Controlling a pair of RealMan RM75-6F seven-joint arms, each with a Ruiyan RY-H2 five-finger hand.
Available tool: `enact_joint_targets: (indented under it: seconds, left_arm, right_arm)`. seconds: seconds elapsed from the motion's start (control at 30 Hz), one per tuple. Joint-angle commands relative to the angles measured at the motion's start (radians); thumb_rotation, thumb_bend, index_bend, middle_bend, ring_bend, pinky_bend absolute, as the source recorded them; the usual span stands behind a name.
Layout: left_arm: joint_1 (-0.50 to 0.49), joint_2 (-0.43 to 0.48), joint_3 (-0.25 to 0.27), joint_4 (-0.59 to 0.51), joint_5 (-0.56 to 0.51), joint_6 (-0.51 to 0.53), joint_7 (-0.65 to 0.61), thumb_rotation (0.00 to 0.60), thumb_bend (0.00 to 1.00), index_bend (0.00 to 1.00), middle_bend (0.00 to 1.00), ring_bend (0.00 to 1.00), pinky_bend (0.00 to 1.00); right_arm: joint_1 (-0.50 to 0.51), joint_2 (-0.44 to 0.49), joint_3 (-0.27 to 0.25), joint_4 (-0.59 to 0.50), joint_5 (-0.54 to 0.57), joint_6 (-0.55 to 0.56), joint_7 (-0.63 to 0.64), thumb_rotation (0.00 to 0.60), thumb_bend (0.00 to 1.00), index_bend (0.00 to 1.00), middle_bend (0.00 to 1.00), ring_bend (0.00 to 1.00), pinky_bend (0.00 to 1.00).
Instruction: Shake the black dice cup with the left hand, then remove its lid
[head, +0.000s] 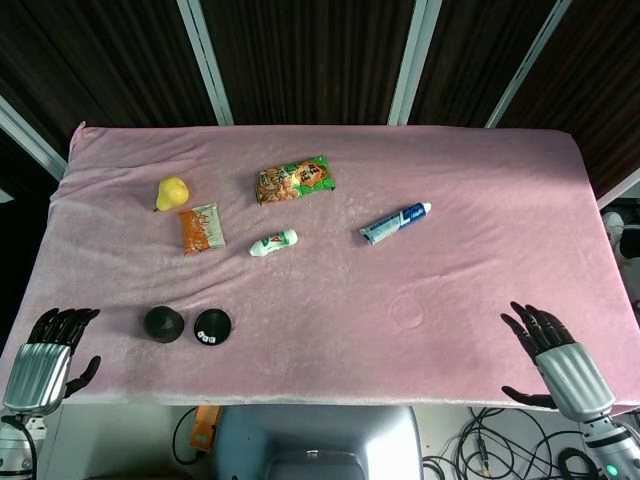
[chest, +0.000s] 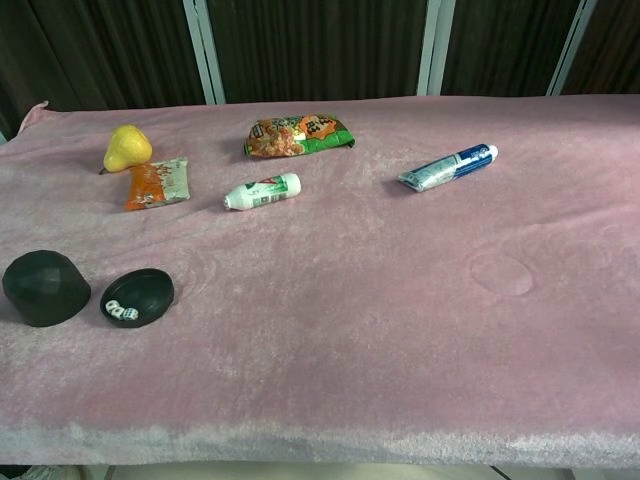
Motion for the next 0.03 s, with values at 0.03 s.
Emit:
enact_joint_targets:
  seconds: [0.03]
  left_arm:
    - [0.007, 0.010, 0.003, -0.012, -0.007, -0.011, 0.000, 0.600, 0.31, 0.20, 0.22, 0.18, 0.16]
  right_arm:
    - [-0.001, -0.001, -0.002, 0.002, -0.005, 0.001, -0.002, 0.600, 0.00, 0.00, 0.00, 0.05, 0.24]
